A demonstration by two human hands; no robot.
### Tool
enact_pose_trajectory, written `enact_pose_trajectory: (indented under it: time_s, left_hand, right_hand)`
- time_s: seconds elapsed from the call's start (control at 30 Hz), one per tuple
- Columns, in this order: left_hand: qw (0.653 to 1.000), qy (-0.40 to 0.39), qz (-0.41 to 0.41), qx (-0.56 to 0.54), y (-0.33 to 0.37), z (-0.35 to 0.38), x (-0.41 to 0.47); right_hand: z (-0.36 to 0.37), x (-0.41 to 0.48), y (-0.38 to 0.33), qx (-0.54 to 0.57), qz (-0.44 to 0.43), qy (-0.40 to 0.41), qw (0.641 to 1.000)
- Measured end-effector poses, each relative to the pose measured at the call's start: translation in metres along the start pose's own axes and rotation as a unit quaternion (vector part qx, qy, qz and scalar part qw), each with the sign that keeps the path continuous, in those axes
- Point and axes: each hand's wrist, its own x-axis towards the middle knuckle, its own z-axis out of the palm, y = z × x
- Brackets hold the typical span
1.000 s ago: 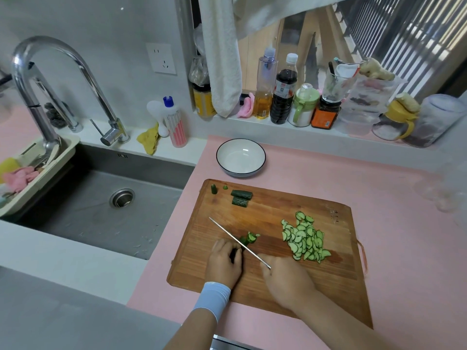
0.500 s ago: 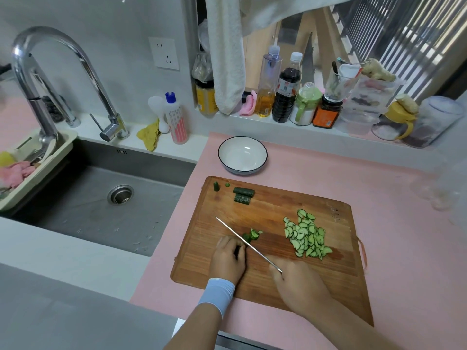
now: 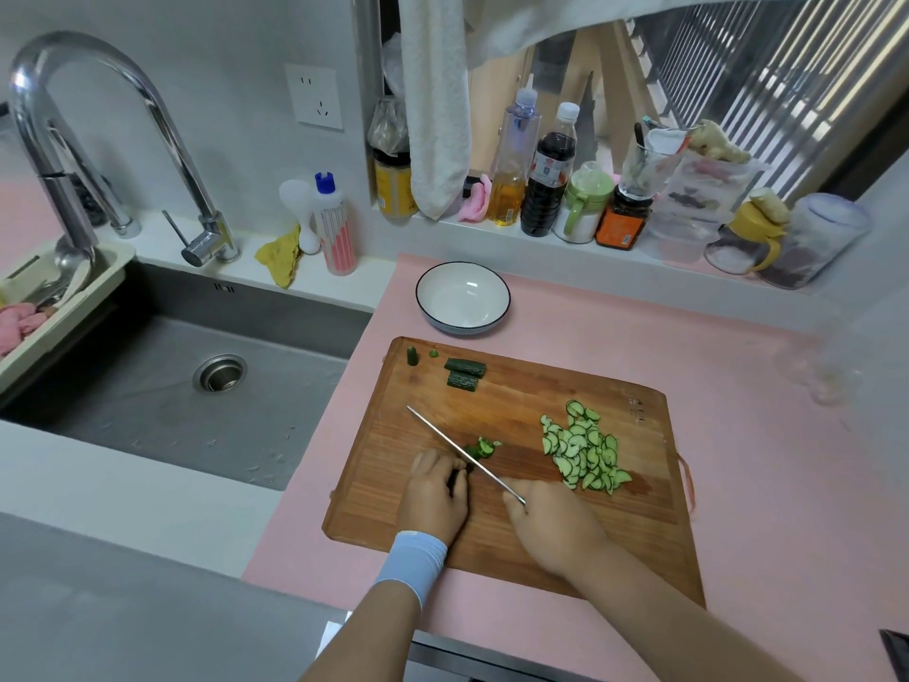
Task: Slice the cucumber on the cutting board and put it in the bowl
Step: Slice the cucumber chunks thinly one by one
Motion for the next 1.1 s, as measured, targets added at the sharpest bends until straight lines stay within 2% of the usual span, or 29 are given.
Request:
enact_pose_trajectory:
  time_s: [0.4, 0.9, 1.1]
  left_hand:
    - [1.000, 0.002, -0.006, -0.002, -0.002, 0.000, 0.000]
    - [1.000, -0.013, -0.016, -0.022, -0.007, 0.001, -0.002]
    - [1.000, -0.011, 0.002, 0.001, -0.006, 0.000, -0.005]
  right_hand:
    - [0.000, -0.022, -0.004, -0.014, -0.016, 0.032, 0.999]
    - [0.006, 0.000, -0.003, 0.004, 0.014, -0.003, 1.000]
    - [0.005, 0.000, -0.005, -0.008, 0.012, -0.006, 1.000]
